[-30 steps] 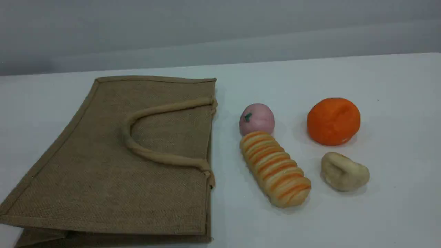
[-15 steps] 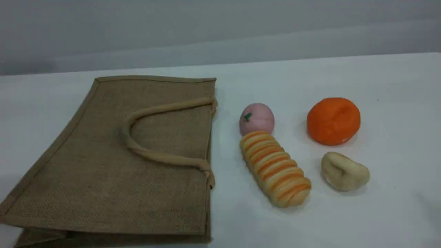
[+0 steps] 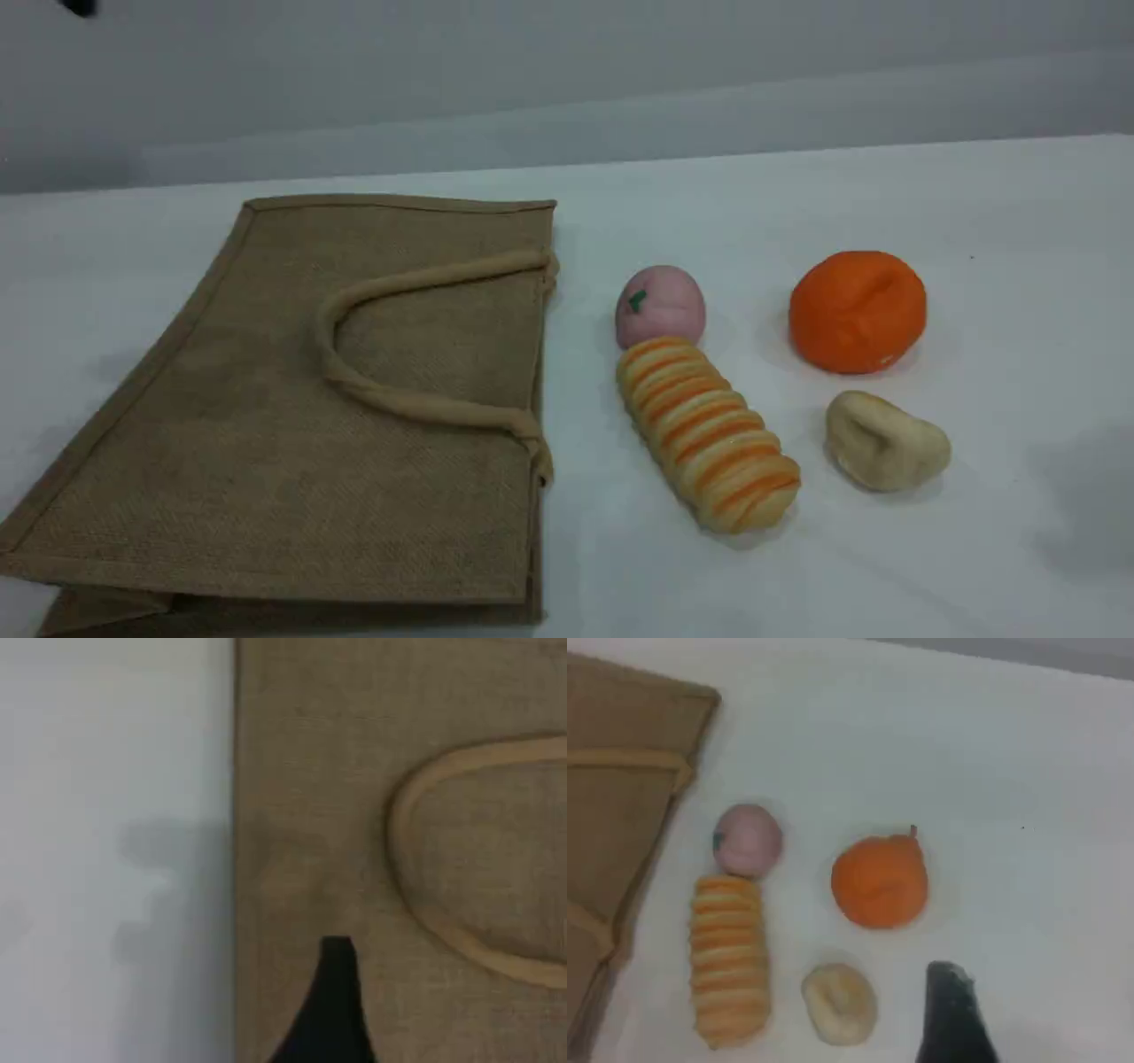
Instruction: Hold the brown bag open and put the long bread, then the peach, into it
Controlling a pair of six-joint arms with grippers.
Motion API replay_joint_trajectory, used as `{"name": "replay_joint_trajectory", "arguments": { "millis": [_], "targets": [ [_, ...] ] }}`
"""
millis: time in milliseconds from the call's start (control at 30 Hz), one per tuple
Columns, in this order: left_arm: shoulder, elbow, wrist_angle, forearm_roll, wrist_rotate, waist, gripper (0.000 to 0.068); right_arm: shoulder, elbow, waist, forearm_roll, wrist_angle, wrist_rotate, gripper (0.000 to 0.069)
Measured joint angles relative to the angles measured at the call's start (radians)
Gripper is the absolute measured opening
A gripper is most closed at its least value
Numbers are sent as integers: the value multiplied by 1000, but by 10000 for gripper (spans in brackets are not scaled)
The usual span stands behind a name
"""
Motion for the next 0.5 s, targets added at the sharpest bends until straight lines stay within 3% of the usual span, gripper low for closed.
{"name": "replay_joint_trajectory", "arguments": {
  "millis": [300,500],
  "targets": [
    [237,-75,-6,139,-159,-94,584,31,0,0,-4,-13,2,386],
    [370,-93,-13,149,-207,-156,584,56,0,0,-4,-13,2,386]
  ]
}}
